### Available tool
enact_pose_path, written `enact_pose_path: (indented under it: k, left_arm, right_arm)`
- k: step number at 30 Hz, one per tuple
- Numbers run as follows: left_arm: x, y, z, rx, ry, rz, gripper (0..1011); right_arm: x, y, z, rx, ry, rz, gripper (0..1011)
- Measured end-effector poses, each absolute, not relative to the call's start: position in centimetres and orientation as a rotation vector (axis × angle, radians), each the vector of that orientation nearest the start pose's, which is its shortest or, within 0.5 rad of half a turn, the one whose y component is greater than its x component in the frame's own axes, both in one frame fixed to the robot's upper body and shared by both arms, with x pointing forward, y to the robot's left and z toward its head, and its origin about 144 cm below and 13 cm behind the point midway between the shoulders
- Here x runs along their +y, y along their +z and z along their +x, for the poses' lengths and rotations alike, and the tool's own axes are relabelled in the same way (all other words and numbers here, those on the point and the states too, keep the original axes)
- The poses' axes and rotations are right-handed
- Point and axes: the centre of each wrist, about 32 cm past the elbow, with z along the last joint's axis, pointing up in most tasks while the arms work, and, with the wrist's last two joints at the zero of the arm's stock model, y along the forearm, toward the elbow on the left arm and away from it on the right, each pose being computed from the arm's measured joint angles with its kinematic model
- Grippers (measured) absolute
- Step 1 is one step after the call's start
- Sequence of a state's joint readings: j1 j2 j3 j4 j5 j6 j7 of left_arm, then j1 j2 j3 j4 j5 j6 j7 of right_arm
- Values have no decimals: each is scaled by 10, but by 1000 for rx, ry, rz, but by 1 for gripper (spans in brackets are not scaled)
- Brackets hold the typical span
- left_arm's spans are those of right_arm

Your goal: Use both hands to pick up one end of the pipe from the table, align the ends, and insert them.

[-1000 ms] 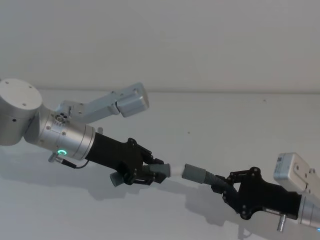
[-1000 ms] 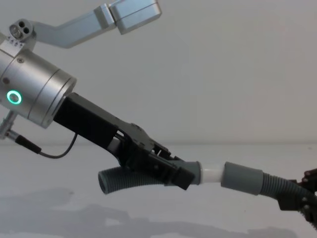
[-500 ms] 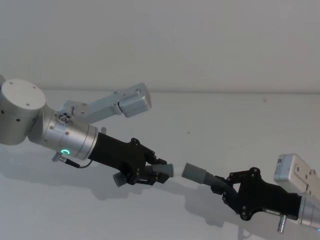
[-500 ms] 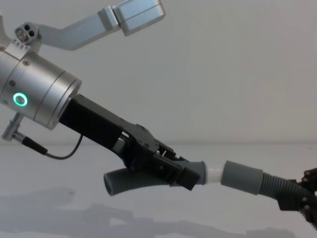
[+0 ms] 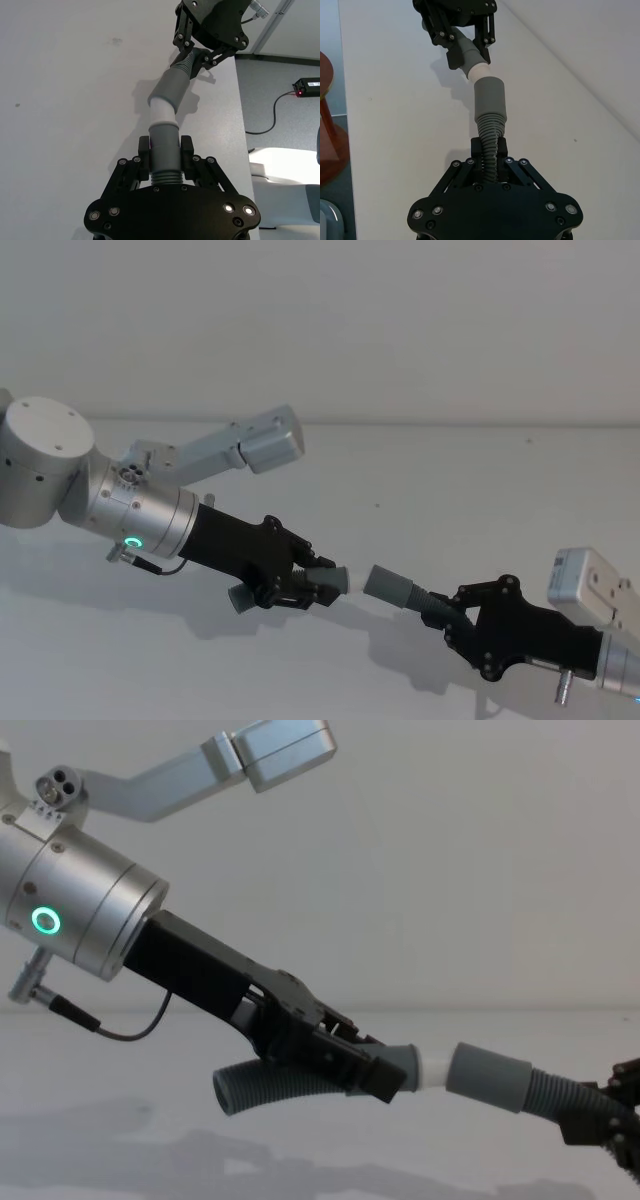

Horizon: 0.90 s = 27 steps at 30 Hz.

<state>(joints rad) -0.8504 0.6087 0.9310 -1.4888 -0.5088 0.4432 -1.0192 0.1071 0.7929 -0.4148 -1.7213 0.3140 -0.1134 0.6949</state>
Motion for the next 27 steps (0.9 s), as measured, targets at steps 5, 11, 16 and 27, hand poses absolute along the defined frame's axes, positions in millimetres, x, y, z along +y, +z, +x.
enact_pose_path:
  k: [5,11,16,27]
  left_arm:
    - [200,1309,574,14,23,568,345]
    - [200,1309,574,15,22,568,345]
    - [200,1309,574,15,21,567,345]
    - [199,1309,575,15,20,567,345]
  right_arm:
    - [-314,1206,457,-296,-425,-346,136]
    - [-314,1206,457,-295,-424,-347,137]
    - [-314,1206,457,-295,-423,-346,136]
    - [-314,1206,457,-295,-423,-346,137]
